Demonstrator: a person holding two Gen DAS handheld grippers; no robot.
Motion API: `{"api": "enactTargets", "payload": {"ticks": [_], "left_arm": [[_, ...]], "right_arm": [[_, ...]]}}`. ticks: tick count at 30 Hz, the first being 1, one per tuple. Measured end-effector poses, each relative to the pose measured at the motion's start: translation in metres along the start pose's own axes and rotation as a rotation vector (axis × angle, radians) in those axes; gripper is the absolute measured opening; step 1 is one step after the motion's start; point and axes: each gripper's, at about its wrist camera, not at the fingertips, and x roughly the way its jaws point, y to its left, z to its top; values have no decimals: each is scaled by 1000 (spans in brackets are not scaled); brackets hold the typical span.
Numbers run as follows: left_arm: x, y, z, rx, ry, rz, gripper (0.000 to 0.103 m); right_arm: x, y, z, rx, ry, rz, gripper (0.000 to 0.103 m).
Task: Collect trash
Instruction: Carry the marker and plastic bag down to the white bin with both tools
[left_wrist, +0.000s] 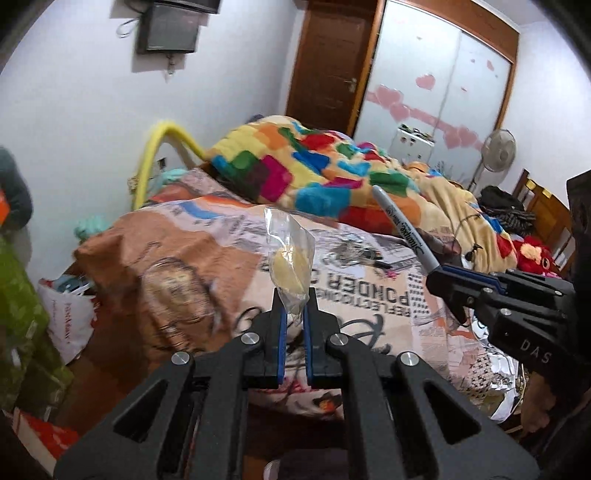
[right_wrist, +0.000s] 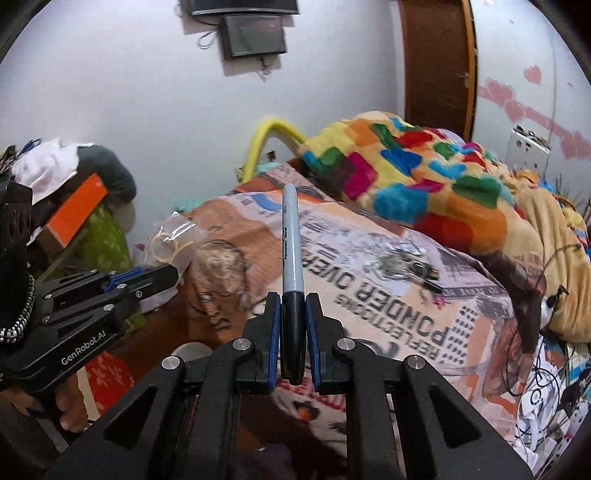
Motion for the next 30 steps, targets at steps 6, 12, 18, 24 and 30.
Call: {"api": "enactTargets", "payload": {"ticks": [6, 12, 18, 24, 30], "left_arm": [[-42, 57, -26, -56, -10, 73, 7], [-70, 112, -56, -117, 5, 152, 6], [-80, 157, -94, -180, 57, 213, 7], [-75, 190, -131, -243, 124, 245, 6], [-52, 214, -162, -312, 211, 252, 7]], "right_arm": [[4, 52, -2, -16, 0, 50, 12], [20, 108, -13, -79, 31, 110, 12], [43, 156, -32, -132, 94, 168, 12], [76, 192, -51, -170, 188, 212, 12], [113, 212, -73, -206, 289, 225, 12]]}}
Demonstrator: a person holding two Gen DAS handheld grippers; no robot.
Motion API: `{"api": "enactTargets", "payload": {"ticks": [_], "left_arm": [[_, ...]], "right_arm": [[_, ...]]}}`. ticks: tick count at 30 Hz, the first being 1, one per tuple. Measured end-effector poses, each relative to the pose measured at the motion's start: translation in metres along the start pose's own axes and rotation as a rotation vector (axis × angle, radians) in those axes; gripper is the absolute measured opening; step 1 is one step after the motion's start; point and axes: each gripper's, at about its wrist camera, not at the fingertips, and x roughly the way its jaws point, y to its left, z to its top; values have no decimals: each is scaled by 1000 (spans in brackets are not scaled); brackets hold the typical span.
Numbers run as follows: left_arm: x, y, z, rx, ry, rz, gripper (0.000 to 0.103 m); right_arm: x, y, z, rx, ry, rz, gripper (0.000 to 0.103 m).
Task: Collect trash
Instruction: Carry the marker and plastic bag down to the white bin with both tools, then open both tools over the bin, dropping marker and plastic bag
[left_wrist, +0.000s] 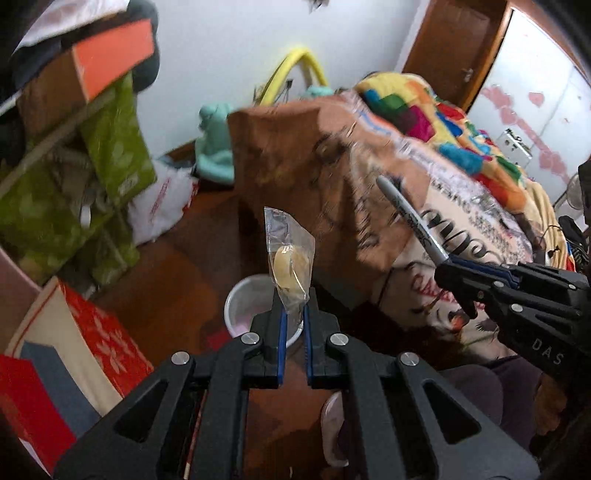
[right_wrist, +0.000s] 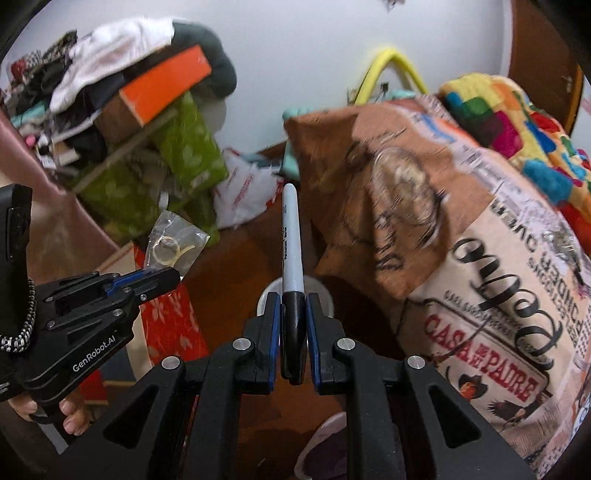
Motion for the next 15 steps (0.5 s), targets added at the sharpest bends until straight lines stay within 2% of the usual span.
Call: {"api": "enactTargets", "payload": {"ticks": [8, 15], "left_arm": [[53, 22, -18, -52, 133, 27, 6], [87, 31, -13, -82, 207, 39, 6]], "right_arm": [[61, 0, 6, -26, 158, 26, 12], [106, 2, 23, -6, 264, 49, 12]]}}
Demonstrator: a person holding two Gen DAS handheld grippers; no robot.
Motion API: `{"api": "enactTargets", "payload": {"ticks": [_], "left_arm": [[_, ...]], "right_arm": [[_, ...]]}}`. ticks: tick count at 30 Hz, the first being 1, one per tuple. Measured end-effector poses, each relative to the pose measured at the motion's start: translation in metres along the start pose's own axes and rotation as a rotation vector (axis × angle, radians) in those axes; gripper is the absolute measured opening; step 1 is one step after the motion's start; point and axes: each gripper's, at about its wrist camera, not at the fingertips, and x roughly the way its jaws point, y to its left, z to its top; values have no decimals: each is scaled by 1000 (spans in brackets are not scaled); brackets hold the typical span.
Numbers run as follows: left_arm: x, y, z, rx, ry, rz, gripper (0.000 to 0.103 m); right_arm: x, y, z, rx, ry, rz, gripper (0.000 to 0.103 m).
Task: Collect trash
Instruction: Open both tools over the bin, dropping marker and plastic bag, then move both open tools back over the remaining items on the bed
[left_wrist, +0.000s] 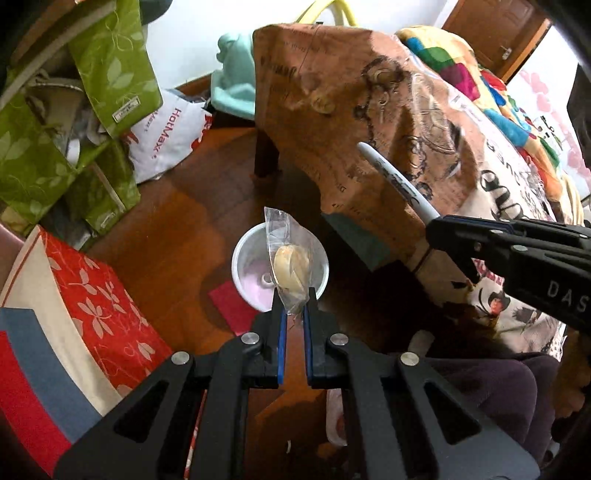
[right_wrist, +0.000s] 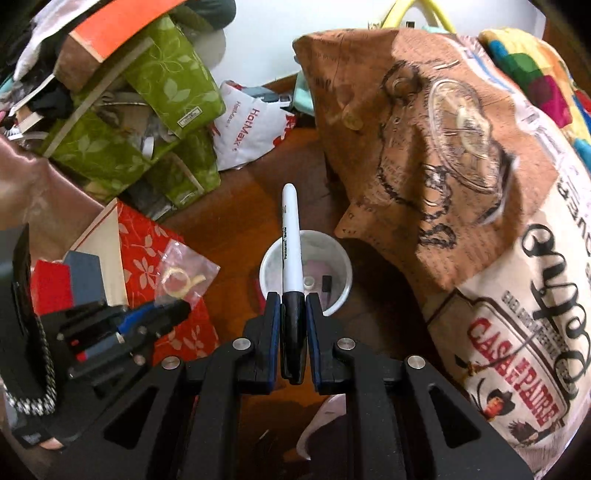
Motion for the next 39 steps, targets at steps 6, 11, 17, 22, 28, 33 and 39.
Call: {"api": "enactTargets", "payload": {"ticks": [6, 11, 17, 22, 28, 33, 39], "left_arm": [[13, -4, 32, 8, -6, 33, 8], [24, 1, 44, -9, 14, 81, 26], [14, 4, 35, -8, 10, 71, 26], [-7, 0, 28, 5, -18, 68, 26], [-52, -15, 21, 47, -107, 72, 26], [-91, -34, 17, 78, -190, 59, 26], [-134, -63, 14, 118, -285, 35, 26]], "right_arm": [[12, -4, 21, 32, 15, 27, 15], [15, -17, 28, 89, 34, 48, 38], [5, -21, 19, 42, 29, 4, 38], [-14, -24, 10, 36, -10, -3, 38], [-54, -23, -3, 16, -100, -30, 38], [-95, -23, -16, 7, -195, -58, 38], [-145, -26, -33, -2, -297, -98, 38]]}}
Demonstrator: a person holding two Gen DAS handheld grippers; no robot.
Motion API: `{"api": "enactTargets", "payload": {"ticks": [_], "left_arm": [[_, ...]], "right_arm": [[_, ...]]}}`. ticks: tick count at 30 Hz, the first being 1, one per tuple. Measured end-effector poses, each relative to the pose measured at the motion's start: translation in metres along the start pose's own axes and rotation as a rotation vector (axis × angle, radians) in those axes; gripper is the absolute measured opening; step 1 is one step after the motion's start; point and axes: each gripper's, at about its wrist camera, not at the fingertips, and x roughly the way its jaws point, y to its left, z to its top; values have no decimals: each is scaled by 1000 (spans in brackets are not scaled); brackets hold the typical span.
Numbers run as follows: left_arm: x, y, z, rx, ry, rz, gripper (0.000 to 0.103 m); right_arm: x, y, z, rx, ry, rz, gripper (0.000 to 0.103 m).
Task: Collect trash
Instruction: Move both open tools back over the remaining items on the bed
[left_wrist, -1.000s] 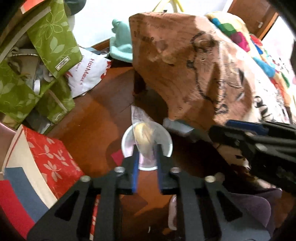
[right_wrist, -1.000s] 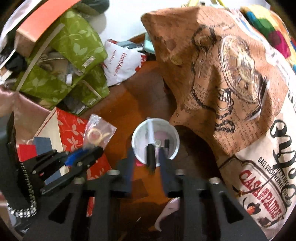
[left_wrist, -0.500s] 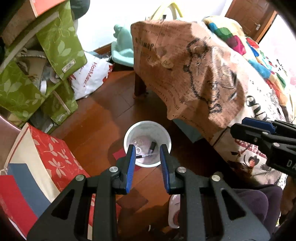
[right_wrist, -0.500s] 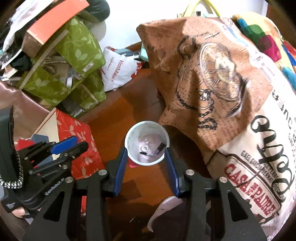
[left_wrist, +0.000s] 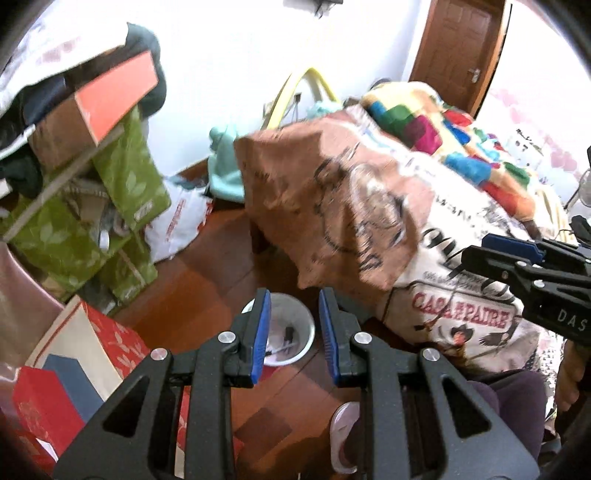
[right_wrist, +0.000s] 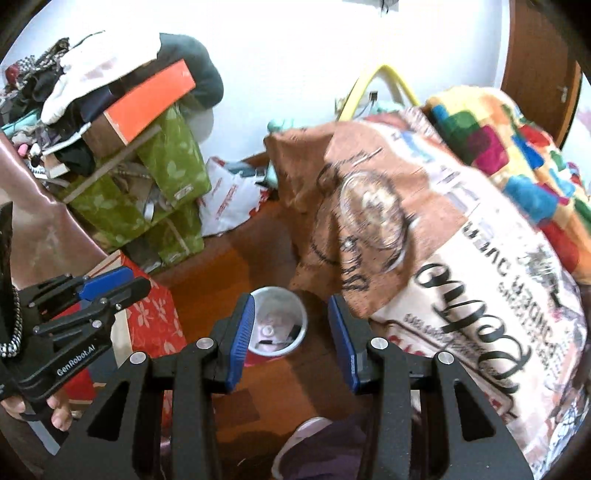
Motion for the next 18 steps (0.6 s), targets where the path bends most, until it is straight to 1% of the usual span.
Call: {"api": "enactTargets", "payload": {"ticks": [7, 10, 15, 18], "left_arm": [[-43, -45, 14, 50, -103, -31, 27], [-59, -69, 17, 77, -144, -48, 29], [-77, -110, 23, 131, -197, -82, 33], [-81, -139, 27, 175, -220, -106, 34]], "right_arm": [[-56, -20, -11, 21, -95, -12, 38], [-80, -33, -16, 39, -140, -14, 38], [-113, -56, -26, 45, -216, -56, 38], [-129, -75, -33, 59, -248, -75, 38]]}}
